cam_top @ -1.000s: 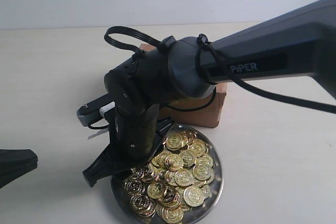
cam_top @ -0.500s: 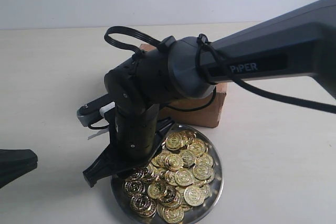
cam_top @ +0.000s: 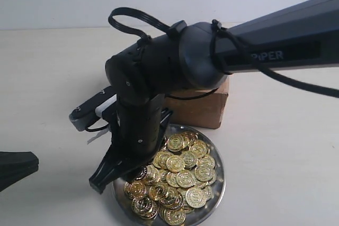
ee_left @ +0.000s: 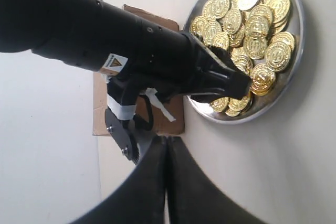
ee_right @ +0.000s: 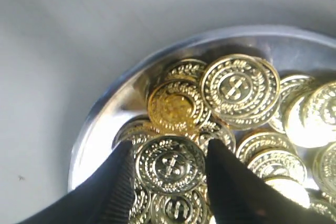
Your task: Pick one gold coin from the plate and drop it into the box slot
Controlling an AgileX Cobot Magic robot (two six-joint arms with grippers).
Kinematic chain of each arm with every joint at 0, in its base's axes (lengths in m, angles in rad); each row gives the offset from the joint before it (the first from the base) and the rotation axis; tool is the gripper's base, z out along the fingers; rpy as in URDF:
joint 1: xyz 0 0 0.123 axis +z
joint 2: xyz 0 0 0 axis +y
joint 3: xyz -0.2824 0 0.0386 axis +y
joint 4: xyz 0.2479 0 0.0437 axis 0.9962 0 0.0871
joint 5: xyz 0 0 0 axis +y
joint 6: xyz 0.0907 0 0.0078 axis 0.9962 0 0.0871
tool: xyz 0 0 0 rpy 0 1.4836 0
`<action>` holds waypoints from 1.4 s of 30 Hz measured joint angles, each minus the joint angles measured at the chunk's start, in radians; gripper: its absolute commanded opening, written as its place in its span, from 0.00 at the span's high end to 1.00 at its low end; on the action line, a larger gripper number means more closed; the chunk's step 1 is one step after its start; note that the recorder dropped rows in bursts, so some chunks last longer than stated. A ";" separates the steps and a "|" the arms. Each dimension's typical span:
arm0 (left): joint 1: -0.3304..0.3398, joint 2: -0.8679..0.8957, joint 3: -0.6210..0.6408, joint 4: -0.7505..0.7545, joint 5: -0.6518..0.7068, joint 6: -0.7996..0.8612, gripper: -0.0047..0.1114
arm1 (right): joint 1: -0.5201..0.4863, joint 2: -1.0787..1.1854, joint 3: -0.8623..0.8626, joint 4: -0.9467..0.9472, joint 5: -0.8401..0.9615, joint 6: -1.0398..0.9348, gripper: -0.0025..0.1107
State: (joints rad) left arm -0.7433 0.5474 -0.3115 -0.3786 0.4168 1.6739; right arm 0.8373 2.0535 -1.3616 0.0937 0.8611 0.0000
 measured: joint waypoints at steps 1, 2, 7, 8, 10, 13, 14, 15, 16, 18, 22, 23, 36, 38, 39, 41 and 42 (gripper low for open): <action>-0.001 0.000 0.000 0.000 0.000 0.000 0.96 | 0.000 -0.010 0.000 0.000 0.013 -0.021 0.66; -0.007 0.000 0.000 0.000 0.000 0.000 0.96 | 0.000 -0.020 0.000 0.000 0.030 -0.046 0.66; -0.043 0.000 0.000 0.012 0.007 0.000 0.96 | 0.000 -0.080 0.000 0.026 0.121 -0.176 0.66; -0.052 0.000 0.000 0.020 0.012 0.000 0.96 | 0.000 -0.095 0.000 0.038 0.135 -0.203 0.66; -0.064 0.000 0.006 0.033 0.019 0.000 0.92 | 0.000 -0.127 0.000 0.058 0.155 -0.255 0.66; -0.086 0.000 0.036 0.059 0.026 0.020 0.78 | 0.000 -0.181 0.000 0.101 0.184 -0.330 0.66; -0.094 0.000 0.052 0.067 0.026 0.037 0.72 | 0.000 -0.200 0.000 0.118 0.197 -0.358 0.66; -0.100 0.000 0.064 0.075 0.026 0.056 0.67 | 0.000 -0.218 0.000 0.139 0.212 -0.389 0.66; -0.110 0.000 0.071 0.079 0.028 0.072 0.60 | 0.000 -0.231 0.000 0.164 0.226 -0.412 0.66; -0.122 0.000 0.075 0.081 0.021 0.103 0.47 | -0.002 -0.263 0.000 0.221 0.270 -0.472 0.66; -0.143 0.000 0.075 0.074 -0.041 0.124 0.40 | -0.002 -0.308 0.000 0.350 0.341 -0.580 0.66; -0.149 0.000 0.075 0.071 -0.052 0.125 0.41 | -0.002 -0.316 0.000 0.376 0.345 -0.606 0.66; -0.282 0.000 0.071 0.059 -0.157 0.144 0.44 | -0.002 -0.325 0.000 0.547 0.359 -0.721 0.66; -0.301 0.000 0.071 0.059 -0.157 0.149 0.44 | -0.002 -0.325 0.000 0.547 0.359 -0.723 0.66; -0.310 0.000 0.071 0.059 -0.158 0.151 0.44 | -0.002 -0.325 0.000 0.549 0.359 -0.725 0.66; -0.322 0.000 0.071 0.059 -0.164 0.154 0.44 | -0.002 -0.325 0.000 0.551 0.359 -0.725 0.66; -0.332 0.000 0.071 0.059 -0.167 0.154 0.44 | -0.002 -0.325 0.000 0.551 0.359 -0.725 0.66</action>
State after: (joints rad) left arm -1.0749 0.5474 -0.2404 -0.3193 0.2500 1.8277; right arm 0.8353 1.7285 -1.3616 0.6449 1.2201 -0.7250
